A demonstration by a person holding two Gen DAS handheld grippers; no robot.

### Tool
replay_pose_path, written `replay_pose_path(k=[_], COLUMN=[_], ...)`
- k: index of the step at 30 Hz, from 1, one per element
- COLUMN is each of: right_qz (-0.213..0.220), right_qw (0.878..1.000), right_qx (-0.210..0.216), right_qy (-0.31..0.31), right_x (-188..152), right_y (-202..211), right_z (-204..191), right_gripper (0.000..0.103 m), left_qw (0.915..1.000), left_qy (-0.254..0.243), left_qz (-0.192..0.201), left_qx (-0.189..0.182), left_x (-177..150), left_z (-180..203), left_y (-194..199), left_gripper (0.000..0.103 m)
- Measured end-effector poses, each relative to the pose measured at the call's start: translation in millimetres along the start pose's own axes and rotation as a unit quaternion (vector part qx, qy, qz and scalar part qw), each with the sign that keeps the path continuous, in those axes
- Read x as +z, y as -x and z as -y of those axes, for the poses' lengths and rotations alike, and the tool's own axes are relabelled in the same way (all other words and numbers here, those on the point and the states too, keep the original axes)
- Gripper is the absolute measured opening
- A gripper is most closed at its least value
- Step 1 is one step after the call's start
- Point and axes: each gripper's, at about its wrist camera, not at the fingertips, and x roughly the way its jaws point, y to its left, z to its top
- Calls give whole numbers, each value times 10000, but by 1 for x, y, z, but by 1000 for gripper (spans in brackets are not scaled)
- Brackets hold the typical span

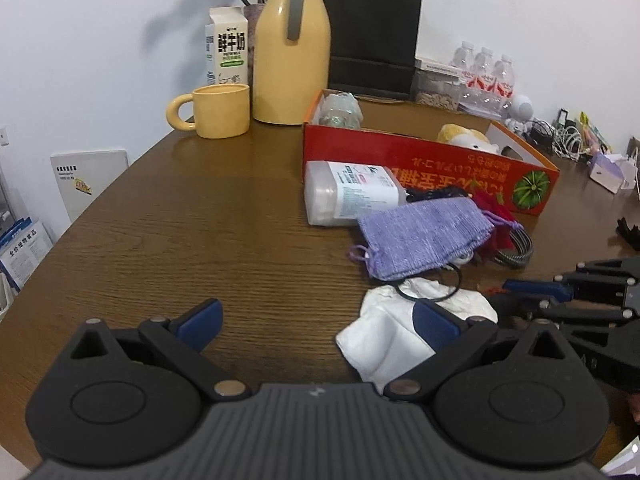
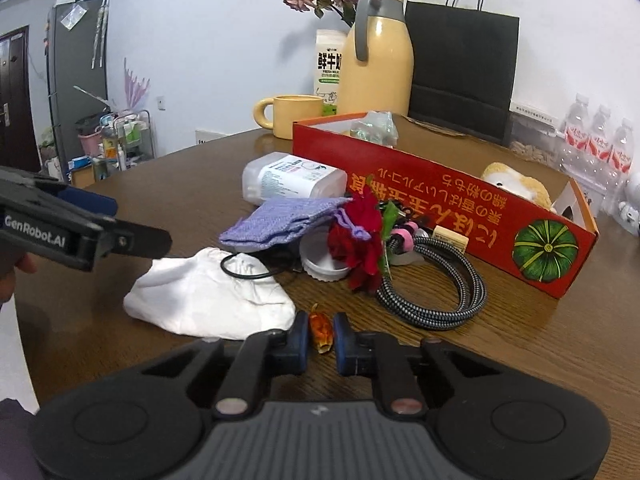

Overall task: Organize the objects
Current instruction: 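Grasp the orange item with the right gripper while the left grasps the white cloth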

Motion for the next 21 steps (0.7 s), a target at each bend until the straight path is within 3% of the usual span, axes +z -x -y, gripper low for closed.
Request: replay_pose_path(k=[5, 11, 17, 21], right_qz=[290, 438, 527, 567], right_qw=[9994, 9981, 9969, 9962], right_qx=[-94, -240, -331, -352], right_qy=[-175, -374, -488, -554], right_x=[1, -2, -9, -13], right_y=[13, 24, 33, 37], right_z=[7, 19, 28, 31], right_gripper=[12, 12, 12, 12], left_qw=[9997, 9943, 9884, 9868], left_qy=[-184, -706, -1197, -1226], left_qz=[-107, -358, -458, -431], left_qx=[-149, -719, -820, -964], left_x=[-1, -3, -6, -3], left_z=[9, 28, 45, 46], left_y=[-5, -18, -32, -39], left_gripper=[103, 103, 103, 103])
